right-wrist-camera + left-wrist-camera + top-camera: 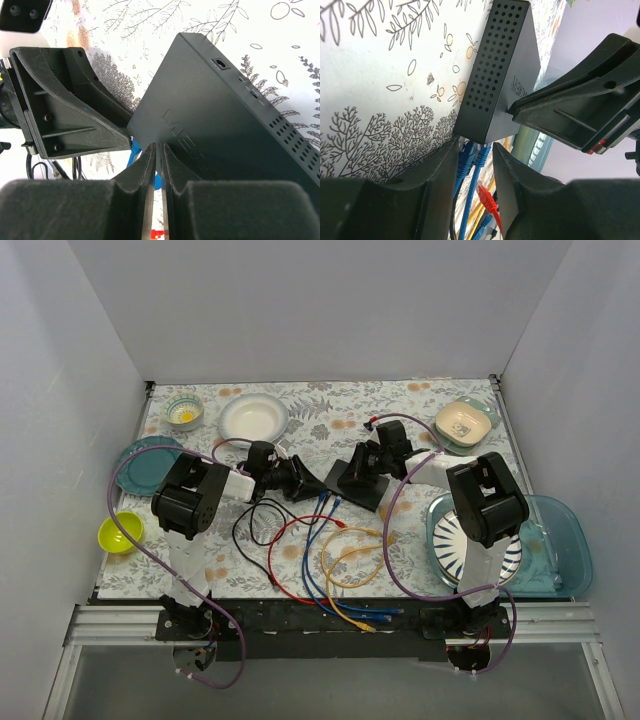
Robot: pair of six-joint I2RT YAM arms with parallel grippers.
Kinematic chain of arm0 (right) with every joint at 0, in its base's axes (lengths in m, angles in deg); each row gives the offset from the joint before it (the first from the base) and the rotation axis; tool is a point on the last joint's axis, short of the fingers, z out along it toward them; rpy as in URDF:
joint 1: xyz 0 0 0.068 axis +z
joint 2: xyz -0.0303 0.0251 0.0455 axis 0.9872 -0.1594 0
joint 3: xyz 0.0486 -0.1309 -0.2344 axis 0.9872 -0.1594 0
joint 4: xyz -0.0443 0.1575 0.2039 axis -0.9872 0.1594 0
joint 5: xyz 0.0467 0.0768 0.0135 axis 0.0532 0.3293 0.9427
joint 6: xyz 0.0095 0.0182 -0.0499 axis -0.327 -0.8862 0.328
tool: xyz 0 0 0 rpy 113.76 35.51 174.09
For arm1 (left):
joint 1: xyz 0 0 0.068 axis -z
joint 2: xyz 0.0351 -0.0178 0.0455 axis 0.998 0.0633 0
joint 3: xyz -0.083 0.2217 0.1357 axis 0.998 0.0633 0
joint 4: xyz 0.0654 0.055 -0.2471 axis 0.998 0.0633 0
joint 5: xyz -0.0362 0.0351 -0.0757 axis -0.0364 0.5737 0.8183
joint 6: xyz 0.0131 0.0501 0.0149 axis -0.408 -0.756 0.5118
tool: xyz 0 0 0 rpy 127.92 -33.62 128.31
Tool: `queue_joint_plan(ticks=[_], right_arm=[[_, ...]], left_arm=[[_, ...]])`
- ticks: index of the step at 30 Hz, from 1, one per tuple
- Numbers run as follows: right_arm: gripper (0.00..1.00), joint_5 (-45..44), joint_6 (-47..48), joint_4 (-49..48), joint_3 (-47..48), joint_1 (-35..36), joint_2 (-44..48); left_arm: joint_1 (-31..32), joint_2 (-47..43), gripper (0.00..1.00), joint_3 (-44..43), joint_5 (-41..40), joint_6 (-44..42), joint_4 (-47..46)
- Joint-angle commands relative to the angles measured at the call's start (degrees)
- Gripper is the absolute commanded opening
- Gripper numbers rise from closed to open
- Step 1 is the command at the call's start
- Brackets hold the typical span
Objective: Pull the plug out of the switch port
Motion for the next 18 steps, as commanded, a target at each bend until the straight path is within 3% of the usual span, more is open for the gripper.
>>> queue_joint_plan(ticks=[1,18], right_arm=[[0.16,-3.39,1.83,3.81,-2.30,-0.14,0.90],[0.15,-3.56,1.22,3.54,-3.00,-0.05,0.99]], left_arm=[[0.87,0.34,0.33,1.34,-3.13,-3.26,5.90],[1.05,1.39,0.26,0.73,-3.31,-5.28,6.07]])
